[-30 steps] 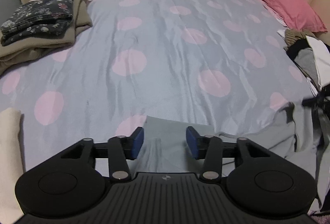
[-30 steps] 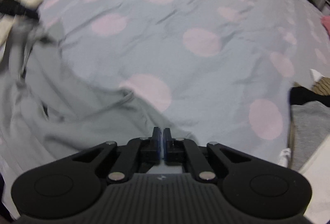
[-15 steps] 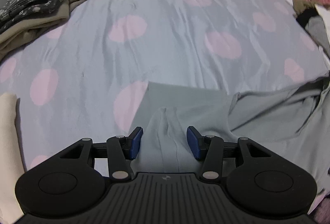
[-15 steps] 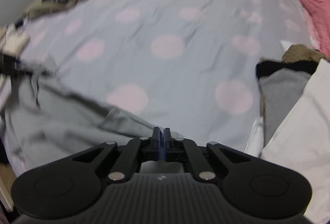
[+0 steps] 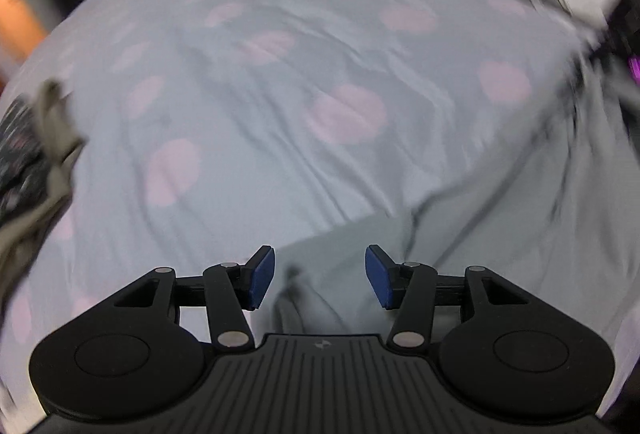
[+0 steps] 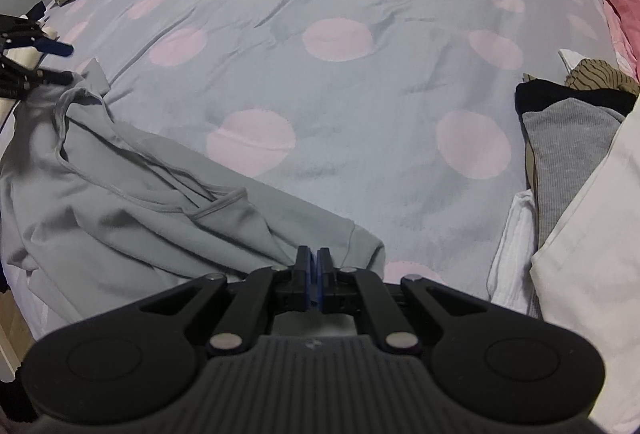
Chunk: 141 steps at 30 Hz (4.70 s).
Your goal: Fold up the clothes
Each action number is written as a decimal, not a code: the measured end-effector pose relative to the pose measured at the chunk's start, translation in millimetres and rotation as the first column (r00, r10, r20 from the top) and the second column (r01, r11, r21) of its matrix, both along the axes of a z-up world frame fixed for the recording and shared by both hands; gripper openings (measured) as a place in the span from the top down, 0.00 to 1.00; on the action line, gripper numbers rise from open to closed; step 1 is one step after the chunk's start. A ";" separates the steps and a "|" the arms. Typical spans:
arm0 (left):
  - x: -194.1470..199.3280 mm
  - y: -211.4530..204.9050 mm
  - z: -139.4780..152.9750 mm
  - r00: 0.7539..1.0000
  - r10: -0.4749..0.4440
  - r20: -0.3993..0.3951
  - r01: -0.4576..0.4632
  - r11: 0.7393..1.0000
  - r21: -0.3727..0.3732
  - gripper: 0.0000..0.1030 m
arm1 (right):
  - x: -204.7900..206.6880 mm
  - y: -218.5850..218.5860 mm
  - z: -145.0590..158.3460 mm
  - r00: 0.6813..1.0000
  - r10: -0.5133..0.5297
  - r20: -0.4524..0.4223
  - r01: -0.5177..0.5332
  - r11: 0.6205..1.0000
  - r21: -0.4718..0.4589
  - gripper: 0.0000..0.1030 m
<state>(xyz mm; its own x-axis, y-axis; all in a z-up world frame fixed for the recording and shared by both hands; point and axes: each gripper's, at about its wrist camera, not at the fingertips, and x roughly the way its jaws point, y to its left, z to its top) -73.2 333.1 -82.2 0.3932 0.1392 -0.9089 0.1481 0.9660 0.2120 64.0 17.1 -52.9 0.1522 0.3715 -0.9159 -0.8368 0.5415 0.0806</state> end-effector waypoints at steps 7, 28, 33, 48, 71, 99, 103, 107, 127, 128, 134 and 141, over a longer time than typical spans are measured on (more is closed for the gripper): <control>-0.3 -15.9 -26.6 0.992 -0.127 -0.020 0.128 0.989 0.069 0.60 | 5.6 2.3 -4.3 1.000 -0.006 -0.014 0.006 1.000 0.004 0.97; -33.2 -31.7 37.7 0.988 0.056 0.143 -0.066 0.995 0.069 0.97 | -4.1 -1.2 24.0 0.996 -0.031 0.085 0.024 0.996 0.083 0.97; -56.5 -17.2 111.3 0.909 0.254 0.331 -0.237 0.967 -0.092 0.97 | -15.6 -4.8 63.8 0.981 -0.080 0.177 0.041 0.976 0.215 0.97; -107.1 -42.4 130.2 0.907 0.318 0.276 -0.295 0.948 -0.121 0.97 | -111.7 -46.9 98.6 0.994 0.066 0.092 -0.087 0.966 0.245 0.97; -122.4 -60.1 78.2 0.937 0.278 0.210 -0.268 0.960 -0.076 0.97 | -228.4 -5.2 11.4 0.635 0.655 0.409 -0.621 0.748 -0.234 0.87; -123.8 -57.4 73.4 0.932 0.294 0.211 -0.284 0.956 -0.077 0.97 | -266.6 -1.5 -13.0 0.386 0.808 0.445 -0.755 0.554 -0.351 0.93; -124.2 -57.9 73.6 0.932 0.292 0.212 -0.283 0.956 -0.074 0.97 | -269.8 -4.4 -11.8 0.376 0.798 0.471 -0.749 0.561 -0.353 0.73; -124.0 -57.9 71.9 0.933 0.291 0.210 -0.283 0.957 -0.069 0.97 | -266.2 -4.1 -17.6 0.358 0.807 0.469 -0.727 0.556 -0.402 0.66; -131.9 -59.3 86.9 0.913 0.295 0.283 -0.275 0.955 -0.107 0.97 | -209.6 2.6 33.3 0.572 0.387 0.723 -0.383 0.906 -0.182 0.95; -132.3 -60.0 90.8 0.908 0.295 0.296 -0.272 0.955 -0.120 0.97 | -202.4 0.4 44.0 0.586 0.331 0.740 -0.341 0.929 -0.145 0.95; -139.2 -67.3 173.5 0.801 0.302 0.516 -0.259 0.953 -0.156 0.97 | -178.0 -11.9 106.7 0.558 0.100 0.824 -0.178 0.984 0.001 0.97; -149.2 -76.1 286.1 0.579 0.295 0.760 -0.242 0.952 -0.185 0.97 | -176.8 -31.5 216.3 0.381 -0.058 0.923 -0.153 0.980 0.125 0.97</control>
<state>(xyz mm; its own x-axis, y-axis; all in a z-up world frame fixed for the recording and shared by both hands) -222.4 257.1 203.9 0.9017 0.3181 -0.2929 -0.3129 0.9475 0.0657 -112.8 -14.4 163.3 0.8365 0.5279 -0.1470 -0.4748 0.5643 -0.6754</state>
